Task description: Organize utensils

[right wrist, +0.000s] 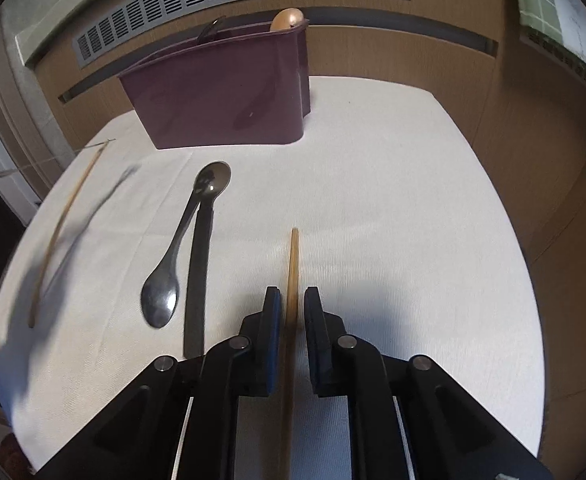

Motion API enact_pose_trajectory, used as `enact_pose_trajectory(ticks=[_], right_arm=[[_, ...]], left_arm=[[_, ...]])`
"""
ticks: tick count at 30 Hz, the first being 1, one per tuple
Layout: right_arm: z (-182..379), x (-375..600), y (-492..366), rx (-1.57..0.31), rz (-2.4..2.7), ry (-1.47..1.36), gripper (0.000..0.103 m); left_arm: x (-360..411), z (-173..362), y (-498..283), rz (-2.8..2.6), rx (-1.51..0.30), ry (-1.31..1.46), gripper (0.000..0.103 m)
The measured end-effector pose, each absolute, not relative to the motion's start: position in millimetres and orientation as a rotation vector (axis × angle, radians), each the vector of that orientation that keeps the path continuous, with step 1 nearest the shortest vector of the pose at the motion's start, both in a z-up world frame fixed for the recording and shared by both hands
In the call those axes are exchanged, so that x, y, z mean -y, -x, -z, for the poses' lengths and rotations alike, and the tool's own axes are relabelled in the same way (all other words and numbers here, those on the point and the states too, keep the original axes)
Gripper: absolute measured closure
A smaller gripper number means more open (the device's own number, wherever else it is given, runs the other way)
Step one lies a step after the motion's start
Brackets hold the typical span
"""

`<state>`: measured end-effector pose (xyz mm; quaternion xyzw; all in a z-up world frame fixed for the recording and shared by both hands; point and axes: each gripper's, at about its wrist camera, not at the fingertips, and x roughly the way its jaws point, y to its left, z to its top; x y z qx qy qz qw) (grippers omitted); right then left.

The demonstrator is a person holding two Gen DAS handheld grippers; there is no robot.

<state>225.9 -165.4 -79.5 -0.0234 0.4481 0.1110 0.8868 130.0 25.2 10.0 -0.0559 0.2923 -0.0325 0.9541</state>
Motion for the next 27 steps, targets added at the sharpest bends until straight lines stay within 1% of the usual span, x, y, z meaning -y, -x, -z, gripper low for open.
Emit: enact_pose_trajectory(ticks=[2,3,6,12,14,22,27], right_arm=[[79,162,-233,-0.933,-0.235,0.084,0.093],[78,160,-235,-0.935,-0.234,0.097,0.097],[71,162,-236,-0.928,-0.250,0.070,0.098],[36,176,-214,-0.819,-0.237,0.043,0.098],[28,177,-206,-0.787,-0.220,0.056,0.098],[3,178,-192,-0.710,-0.223,0.046,0.098],[-8,176,-184,-0.670,-0.237,0.048,0.098]], left_arm=[[-26,-12,-128,0.069,-0.593,0.115,0.070],[-26,-13,-127,0.071,-0.594,0.114,0.070],[-26,-17,-123,0.086,-0.608,0.111,0.070],[-17,-28,-113,0.184,-0.691,0.071,0.070],[-15,-35,-106,0.191,-0.673,0.047,0.070],[-20,-92,-91,0.181,-0.501,0.023,0.070],[-21,-111,-91,0.192,-0.470,0.020,0.071]])
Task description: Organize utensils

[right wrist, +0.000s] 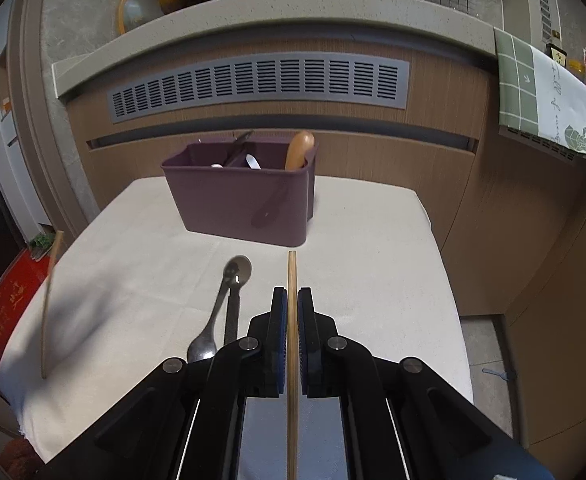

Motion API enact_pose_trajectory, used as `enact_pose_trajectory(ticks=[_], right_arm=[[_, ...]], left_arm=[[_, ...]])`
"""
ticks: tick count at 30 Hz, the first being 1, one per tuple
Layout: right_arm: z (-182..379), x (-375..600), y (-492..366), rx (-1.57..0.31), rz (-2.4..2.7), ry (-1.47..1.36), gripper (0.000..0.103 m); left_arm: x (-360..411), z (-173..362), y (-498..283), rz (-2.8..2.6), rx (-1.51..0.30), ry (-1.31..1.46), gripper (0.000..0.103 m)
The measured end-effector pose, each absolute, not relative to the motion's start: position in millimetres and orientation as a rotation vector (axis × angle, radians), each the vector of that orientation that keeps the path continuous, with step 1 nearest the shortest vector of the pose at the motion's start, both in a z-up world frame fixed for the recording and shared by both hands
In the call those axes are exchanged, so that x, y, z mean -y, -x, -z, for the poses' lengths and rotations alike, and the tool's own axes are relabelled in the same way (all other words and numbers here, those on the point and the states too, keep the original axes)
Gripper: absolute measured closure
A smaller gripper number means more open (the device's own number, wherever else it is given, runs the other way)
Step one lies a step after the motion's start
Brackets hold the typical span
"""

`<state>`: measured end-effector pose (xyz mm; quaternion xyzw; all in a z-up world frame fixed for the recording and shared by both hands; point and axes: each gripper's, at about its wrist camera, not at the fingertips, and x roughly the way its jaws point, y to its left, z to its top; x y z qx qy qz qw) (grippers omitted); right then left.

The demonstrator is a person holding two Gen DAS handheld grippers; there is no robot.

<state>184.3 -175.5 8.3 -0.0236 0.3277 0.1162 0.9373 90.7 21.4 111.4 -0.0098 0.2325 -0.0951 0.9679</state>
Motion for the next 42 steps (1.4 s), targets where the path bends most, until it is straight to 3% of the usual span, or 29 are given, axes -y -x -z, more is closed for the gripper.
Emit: enact_pose_trajectory(ticks=[8,12,20,27,33,35,37,42], right_arm=[[-26,180,-178,-0.623,-0.226,0.037,0.098],[-36,182,-176,-0.593,-0.236,0.025,0.098],[-65,182,-172,-0.510,-0.251,0.024,0.098],[-61,190,-170,-0.528,-0.260,-0.003,0.098],[-59,203,-176,-0.534,-0.262,-0.039,0.098],[-59,206,-179,-0.538,-0.261,-0.046,0.098],[-62,211,-181,-0.539,-0.256,-0.056,0.098],[-77,221,-171,-0.495,-0.258,-0.057,0.098]], left_arm=[[-15,-146,-87,0.203,-0.380,-0.001,0.071],[-12,-161,-87,0.211,-0.358,-0.001,0.077],[-10,-160,-94,0.209,-0.374,0.011,0.078],[-8,-93,-131,0.321,-0.615,0.043,0.076],[29,-6,-174,0.488,-0.852,-0.027,0.067],[44,16,-183,0.524,-0.892,-0.063,0.066],[58,38,-193,0.574,-0.927,-0.114,0.057],[79,66,-207,0.512,-0.969,-0.275,0.056]])
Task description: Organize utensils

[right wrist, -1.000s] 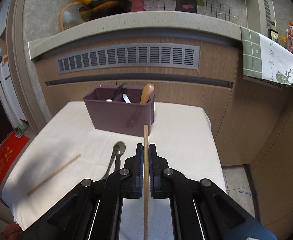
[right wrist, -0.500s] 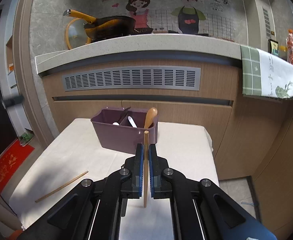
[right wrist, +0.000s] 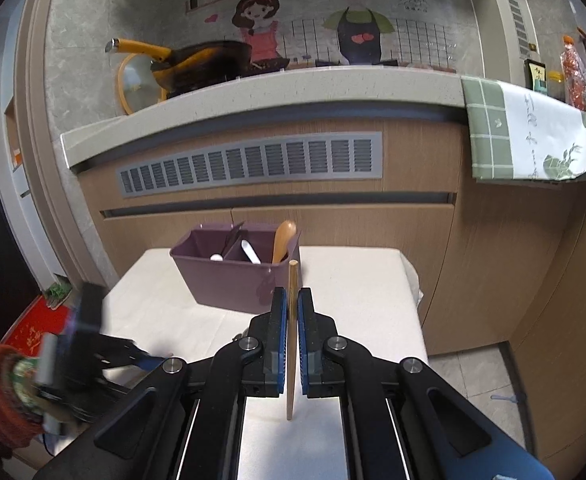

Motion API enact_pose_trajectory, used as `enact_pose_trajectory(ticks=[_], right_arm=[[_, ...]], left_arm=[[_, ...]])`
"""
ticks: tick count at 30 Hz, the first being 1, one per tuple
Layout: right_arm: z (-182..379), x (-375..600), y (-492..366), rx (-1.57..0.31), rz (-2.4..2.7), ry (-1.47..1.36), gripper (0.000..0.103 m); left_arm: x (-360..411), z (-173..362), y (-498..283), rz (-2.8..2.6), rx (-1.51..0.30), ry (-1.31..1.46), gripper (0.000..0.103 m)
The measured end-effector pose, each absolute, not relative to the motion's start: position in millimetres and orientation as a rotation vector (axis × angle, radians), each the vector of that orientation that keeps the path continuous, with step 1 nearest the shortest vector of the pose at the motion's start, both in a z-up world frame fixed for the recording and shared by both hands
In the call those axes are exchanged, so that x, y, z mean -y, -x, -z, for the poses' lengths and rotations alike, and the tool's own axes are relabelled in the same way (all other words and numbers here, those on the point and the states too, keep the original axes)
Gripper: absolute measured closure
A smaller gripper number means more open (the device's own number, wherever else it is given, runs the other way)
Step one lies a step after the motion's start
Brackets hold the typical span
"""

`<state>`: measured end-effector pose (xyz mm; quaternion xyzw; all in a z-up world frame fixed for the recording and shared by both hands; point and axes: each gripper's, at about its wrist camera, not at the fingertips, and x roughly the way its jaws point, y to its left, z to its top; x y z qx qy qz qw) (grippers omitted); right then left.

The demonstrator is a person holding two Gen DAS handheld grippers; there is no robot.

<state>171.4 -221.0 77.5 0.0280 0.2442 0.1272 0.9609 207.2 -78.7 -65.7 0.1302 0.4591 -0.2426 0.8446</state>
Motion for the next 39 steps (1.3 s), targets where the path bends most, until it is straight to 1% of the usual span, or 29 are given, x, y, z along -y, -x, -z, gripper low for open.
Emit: enact_pose_trajectory(ticks=[2,6,12,14,15,18,20,25,28,32,35,39], right_arm=[[-83,224,-166,-0.474,-0.255,-0.055,0.098],[-91,231,-158,-0.450,-0.249,-0.056,0.098],[-84,229,-168,-0.480,-0.233,-0.042,0.098],[-80,229,-171,-0.493,-0.228,-0.040,0.098],[-79,229,-172,-0.497,-0.228,-0.042,0.098],[-79,230,-173,-0.503,-0.222,-0.049,0.098],[-80,229,-173,-0.499,-0.222,-0.049,0.098],[-84,224,-173,-0.486,-0.232,-0.040,0.098],[-84,219,-177,-0.489,-0.241,-0.045,0.098],[-86,210,-180,-0.482,-0.249,-0.040,0.098],[-108,201,-185,-0.424,-0.255,-0.015,0.098],[-173,186,-199,-0.273,-0.277,0.036,0.098]], left_arm=[[81,71,-212,0.483,-0.969,-0.312,0.056],[85,72,-223,0.494,-0.956,-0.293,0.056],[90,74,-242,0.483,-0.991,-0.224,0.057],[90,74,-243,0.468,-0.999,-0.223,0.062],[91,74,-240,0.467,-0.997,-0.235,0.070],[86,70,-234,0.434,-0.970,-0.245,0.070],[75,59,-222,0.443,-0.932,-0.184,0.070],[35,20,-193,0.415,-0.796,0.017,0.070],[18,5,-188,0.385,-0.723,0.075,0.070],[6,-30,-189,0.338,-0.610,0.099,0.070],[0,-88,-194,0.338,-0.469,0.135,0.070],[-15,-171,-212,0.341,-0.225,0.226,0.070]])
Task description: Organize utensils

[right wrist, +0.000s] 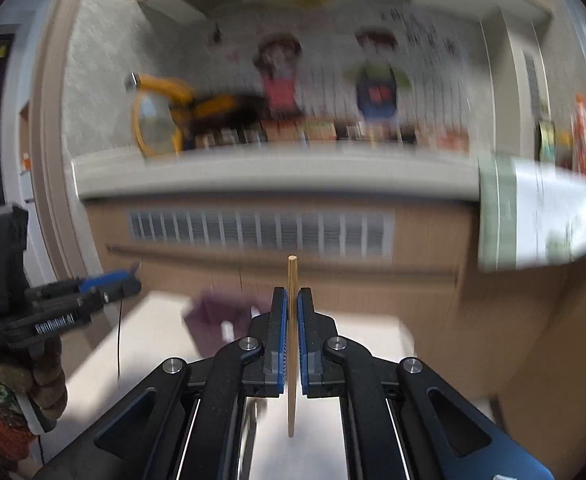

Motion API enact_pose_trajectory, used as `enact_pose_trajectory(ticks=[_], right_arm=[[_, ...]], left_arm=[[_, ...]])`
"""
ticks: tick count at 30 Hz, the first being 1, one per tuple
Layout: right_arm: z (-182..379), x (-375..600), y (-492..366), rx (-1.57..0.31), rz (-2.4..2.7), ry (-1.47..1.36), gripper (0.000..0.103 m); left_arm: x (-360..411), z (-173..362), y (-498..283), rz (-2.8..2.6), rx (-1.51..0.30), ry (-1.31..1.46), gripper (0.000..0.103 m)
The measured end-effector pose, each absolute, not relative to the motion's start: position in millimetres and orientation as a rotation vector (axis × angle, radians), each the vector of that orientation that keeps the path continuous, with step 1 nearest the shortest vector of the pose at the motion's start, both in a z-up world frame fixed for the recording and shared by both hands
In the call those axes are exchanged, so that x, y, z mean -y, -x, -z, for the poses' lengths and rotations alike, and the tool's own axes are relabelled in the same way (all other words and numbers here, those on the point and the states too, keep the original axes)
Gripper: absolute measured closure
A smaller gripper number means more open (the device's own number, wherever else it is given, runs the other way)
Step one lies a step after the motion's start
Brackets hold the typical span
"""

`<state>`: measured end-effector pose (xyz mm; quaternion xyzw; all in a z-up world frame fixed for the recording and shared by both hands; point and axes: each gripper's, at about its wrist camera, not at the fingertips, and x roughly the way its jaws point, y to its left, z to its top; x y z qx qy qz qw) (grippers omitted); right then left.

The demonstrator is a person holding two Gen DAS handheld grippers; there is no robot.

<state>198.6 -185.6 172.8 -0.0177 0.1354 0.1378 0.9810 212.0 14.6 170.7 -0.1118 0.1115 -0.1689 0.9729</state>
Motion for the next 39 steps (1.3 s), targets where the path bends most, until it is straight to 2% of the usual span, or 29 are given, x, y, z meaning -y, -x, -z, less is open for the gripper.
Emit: enact_pose_trajectory(ticks=[4,9,20,25,27,33,39], right_arm=[[-213,168,-228,-0.206,-0.294,0.054,0.098],[-206,147,-277,-0.253,-0.310,0.056,0.098],[-124,117,-345,-0.484,-0.342,0.065,0.098],[-86,120,-367,-0.645,-0.415,0.007,0.095],[-73,122,-372,-0.692,-0.403,0.000,0.089],[-71,144,-339,-0.643,-0.347,0.009,0.084],[-46,166,-295,-0.672,-0.297,0.020,0.083]], left_arm=[[-25,-194,-242,0.252,-0.058,0.292,0.070],[-37,-163,-288,0.176,-0.042,0.350,0.070],[-36,-67,-349,0.226,-0.252,0.435,0.070],[-35,-29,-363,0.277,-0.444,0.465,0.066],[-39,-24,-358,0.260,-0.470,0.468,0.063],[-57,-28,-309,0.192,-0.495,0.400,0.060],[-66,-1,-247,0.203,-0.636,0.304,0.060]])
